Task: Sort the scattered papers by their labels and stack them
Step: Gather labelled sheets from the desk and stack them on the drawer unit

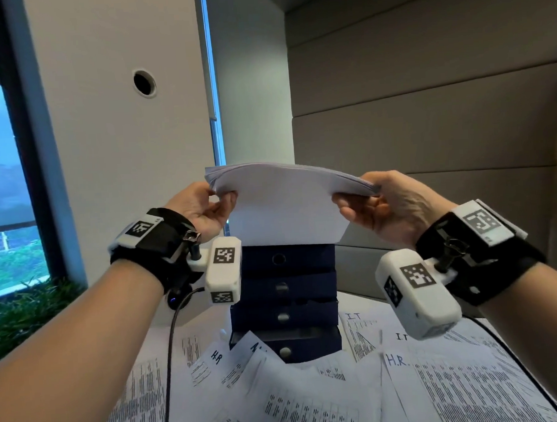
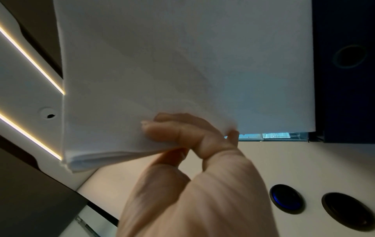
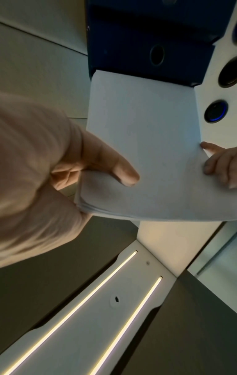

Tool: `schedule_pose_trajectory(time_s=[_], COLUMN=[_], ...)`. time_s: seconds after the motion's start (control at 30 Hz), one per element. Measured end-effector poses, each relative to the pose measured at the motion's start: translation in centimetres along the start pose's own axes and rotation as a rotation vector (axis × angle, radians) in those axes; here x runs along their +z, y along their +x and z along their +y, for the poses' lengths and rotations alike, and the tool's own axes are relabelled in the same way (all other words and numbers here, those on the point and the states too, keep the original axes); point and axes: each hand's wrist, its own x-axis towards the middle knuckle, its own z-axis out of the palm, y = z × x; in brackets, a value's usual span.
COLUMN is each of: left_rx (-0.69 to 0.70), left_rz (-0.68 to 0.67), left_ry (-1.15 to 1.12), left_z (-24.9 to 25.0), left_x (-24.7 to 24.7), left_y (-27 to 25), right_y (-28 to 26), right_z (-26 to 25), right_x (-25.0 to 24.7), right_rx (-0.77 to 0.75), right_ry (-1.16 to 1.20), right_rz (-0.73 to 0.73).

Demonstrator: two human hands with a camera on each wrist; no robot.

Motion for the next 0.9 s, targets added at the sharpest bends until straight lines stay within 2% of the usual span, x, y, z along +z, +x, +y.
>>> schedule_pose_trajectory(time_s=[0.13, 0.23, 0.4, 0.73, 0.9], left_rx=[0.020, 0.013, 0.020, 0.001, -0.019], left_rz=[0.007, 0.019, -0.007, 0.063, 0.170], left_ry=[0.031, 0.071, 0.106, 0.110, 0.198], left_z=[0.2, -0.1, -0.1, -2.3, -4.3], left_x=[-1.6, -2.3, -1.7, -0.6, -2.7], left_y=[-1.1, -1.9, -1.8, 3.7, 6.9], right_y=[-0.5, -0.8, -0.6, 4.8, 8.9], right_z=[0.5, 0.9, 0.7, 1.1, 4.2], right_x=[0.3, 0.3, 0.3, -0.7, -1.6], right_rx=[0.015, 0.042, 0.006, -0.002, 0.086], right_ry=[-0.018, -0.021, -0.038, -0.043, -0.231], right_rz=[-0.064, -0.032, 0.016, 0.143, 0.168])
